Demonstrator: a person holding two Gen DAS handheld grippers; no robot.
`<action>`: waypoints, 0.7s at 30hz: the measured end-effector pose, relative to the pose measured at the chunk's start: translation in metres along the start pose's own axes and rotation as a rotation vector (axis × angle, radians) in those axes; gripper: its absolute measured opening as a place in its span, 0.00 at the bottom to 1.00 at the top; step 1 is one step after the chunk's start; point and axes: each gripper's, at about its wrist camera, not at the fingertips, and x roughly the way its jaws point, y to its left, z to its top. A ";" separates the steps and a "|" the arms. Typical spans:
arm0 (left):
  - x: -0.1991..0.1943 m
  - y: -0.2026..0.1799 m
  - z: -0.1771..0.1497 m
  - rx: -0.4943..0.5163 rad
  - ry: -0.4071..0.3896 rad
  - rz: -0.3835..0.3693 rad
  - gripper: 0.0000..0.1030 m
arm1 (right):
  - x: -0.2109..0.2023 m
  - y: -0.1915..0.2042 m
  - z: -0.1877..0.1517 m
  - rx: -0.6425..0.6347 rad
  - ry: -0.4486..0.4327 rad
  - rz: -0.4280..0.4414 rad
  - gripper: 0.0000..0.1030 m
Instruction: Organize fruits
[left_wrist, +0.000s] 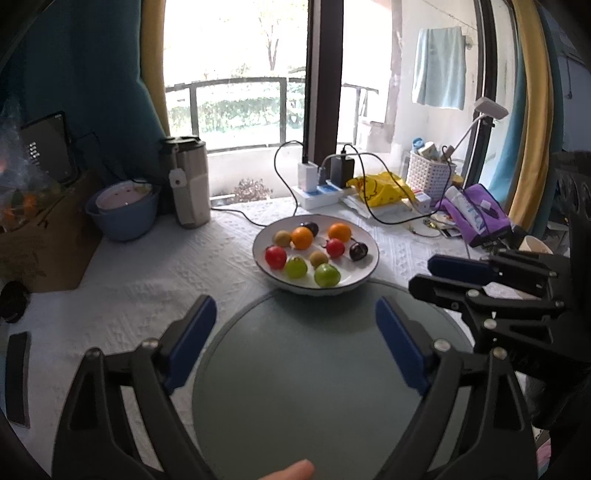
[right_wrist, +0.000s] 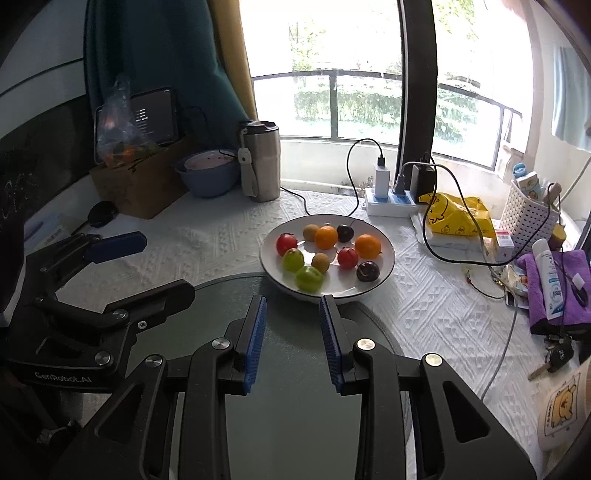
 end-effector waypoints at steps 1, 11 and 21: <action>-0.005 0.000 -0.002 0.000 -0.005 0.002 0.87 | -0.003 0.001 -0.001 -0.001 -0.002 -0.001 0.31; -0.045 0.006 -0.015 -0.026 -0.035 0.016 0.87 | -0.039 0.024 -0.009 -0.018 -0.044 -0.022 0.39; -0.100 -0.002 -0.014 -0.017 -0.110 0.083 0.87 | -0.093 0.037 -0.005 0.024 -0.135 -0.064 0.50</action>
